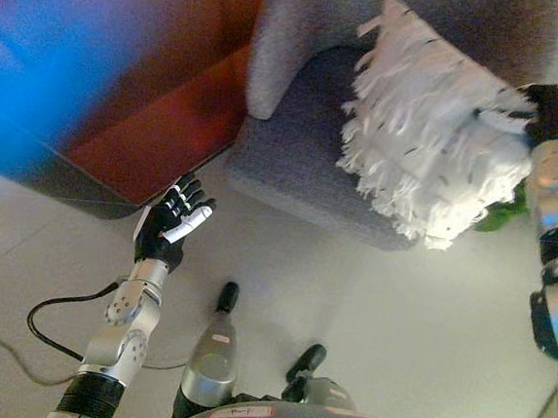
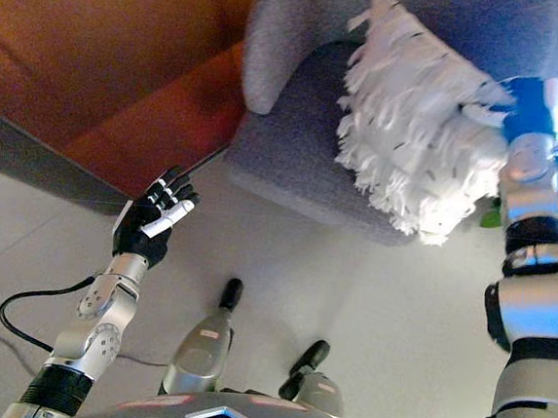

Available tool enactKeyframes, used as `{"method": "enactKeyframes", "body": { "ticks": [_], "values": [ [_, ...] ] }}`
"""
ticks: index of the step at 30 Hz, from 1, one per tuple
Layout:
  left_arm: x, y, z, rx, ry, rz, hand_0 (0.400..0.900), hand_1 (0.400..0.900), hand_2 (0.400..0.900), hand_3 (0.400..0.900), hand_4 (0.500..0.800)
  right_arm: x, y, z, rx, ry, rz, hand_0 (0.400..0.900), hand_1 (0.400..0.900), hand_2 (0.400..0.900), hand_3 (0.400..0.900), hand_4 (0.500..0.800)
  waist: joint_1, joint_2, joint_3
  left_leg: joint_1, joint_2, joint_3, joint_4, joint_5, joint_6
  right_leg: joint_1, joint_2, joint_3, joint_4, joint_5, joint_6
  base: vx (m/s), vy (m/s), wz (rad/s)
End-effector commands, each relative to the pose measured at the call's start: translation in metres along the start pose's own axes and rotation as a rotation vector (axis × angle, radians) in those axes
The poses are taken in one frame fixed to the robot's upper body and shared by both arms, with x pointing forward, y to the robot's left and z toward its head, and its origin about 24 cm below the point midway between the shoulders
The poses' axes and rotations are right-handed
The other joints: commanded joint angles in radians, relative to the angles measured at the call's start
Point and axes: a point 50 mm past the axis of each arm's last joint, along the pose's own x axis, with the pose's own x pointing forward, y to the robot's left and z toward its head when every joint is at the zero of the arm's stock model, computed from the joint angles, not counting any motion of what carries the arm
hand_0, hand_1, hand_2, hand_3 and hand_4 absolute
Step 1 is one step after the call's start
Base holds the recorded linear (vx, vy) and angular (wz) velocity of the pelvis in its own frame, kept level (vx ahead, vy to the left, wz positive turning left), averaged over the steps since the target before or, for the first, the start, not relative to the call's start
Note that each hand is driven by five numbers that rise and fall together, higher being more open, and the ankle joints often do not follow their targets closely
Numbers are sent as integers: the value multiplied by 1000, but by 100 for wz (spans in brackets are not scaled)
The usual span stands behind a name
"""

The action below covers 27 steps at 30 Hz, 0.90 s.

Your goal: Pick up the pillow and put it on the sofa.

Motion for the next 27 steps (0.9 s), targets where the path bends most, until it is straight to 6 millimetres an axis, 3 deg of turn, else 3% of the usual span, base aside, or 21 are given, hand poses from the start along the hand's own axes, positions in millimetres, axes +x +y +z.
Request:
{"method": "enactKeyframes", "body": {
  "ticks": [1,3,5,8,15,22,27],
  "values": [
    [15,-40,61,23,-267,-263,900,900,900,900,800,1,-113,83,70,-197,-327,900,900,900,900,800,79,-14,-9,-13,7,2,-32,26,-38,8,-63,12,36,40,72,10,-54,35],
    [17,-46,66,27,-276,-306,900,900,900,900,800,-2,-136,70,67,-116,-374,900,900,900,900,800,99,-5,-6,-30,4,-11,-34,32,-40,2,-61,4,24,40,74,45,-45,21],
    [17,-48,66,33,-273,-323,900,900,900,900,800,-6,-154,73,80,-111,-428,900,900,900,900,800,109,-3,-7,-37,2,-20,-37,34,-41,1,-56,2,13,39,75,59,-37,7],
    [17,-44,65,35,-262,-301,900,900,900,900,800,-10,-165,76,146,-119,-467,900,900,900,900,800,114,-5,-8,-49,-2,-29,-34,35,-41,-2,-51,-1,7,32,74,48,-26,3],
    [14,-43,56,25,-222,-275,900,900,900,900,800,-9,-159,93,208,-168,-473,900,900,900,900,800,98,-11,-11,-42,-5,-32,-29,28,-33,2,-46,9,5,21,69,25,-8,-3],
    [14,-41,54,41,-206,-272,900,900,900,900,800,-8,-153,96,227,-188,-462,900,900,900,900,800,80,-16,-23,-28,-7,-28,-19,17,-32,22,-49,15,4,16,68,5,-1,-3],
    [16,-38,51,51,-195,-258,900,900,900,900,800,-7,-131,115,354,-315,-405,900,900,900,900,800,48,-23,-36,2,0,-18,-20,7,-31,37,-49,31,5,11,67,-7,15,-12]
  ]
}}
